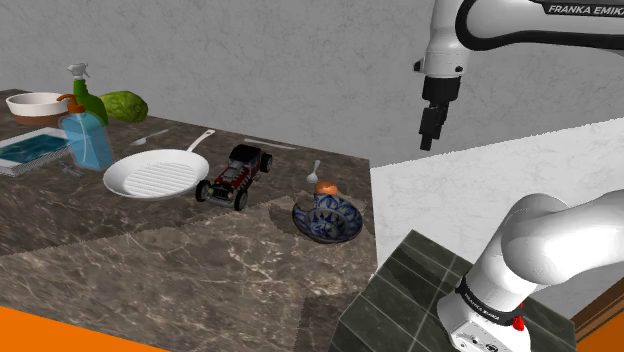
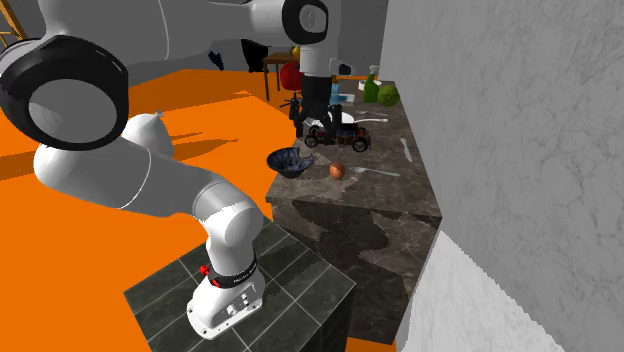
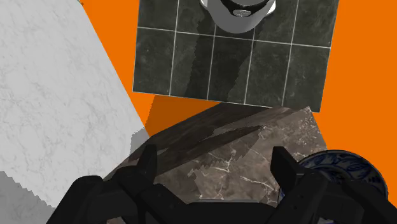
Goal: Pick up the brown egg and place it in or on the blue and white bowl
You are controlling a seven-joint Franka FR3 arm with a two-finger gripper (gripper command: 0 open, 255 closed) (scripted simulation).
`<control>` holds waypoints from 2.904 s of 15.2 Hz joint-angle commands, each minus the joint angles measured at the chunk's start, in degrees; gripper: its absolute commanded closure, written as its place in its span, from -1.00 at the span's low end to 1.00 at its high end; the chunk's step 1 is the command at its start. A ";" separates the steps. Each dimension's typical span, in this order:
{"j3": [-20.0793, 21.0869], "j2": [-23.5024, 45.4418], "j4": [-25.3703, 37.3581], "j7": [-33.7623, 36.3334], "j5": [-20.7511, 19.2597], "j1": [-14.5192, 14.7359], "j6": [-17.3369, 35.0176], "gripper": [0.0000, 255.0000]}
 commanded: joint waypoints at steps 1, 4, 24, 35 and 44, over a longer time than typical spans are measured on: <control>0.00 0.00 0.00 0.00 0.00 0.00 0.00 -1.00; -0.01 4.06 -1.34 -0.46 0.41 0.90 6.02 -1.00; 1.80 40.94 7.28 -4.82 3.32 6.13 38.59 -1.00; 2.01 46.95 6.20 -5.07 3.29 6.32 46.03 -1.00; 2.01 46.95 6.21 -5.07 3.29 6.32 46.02 1.00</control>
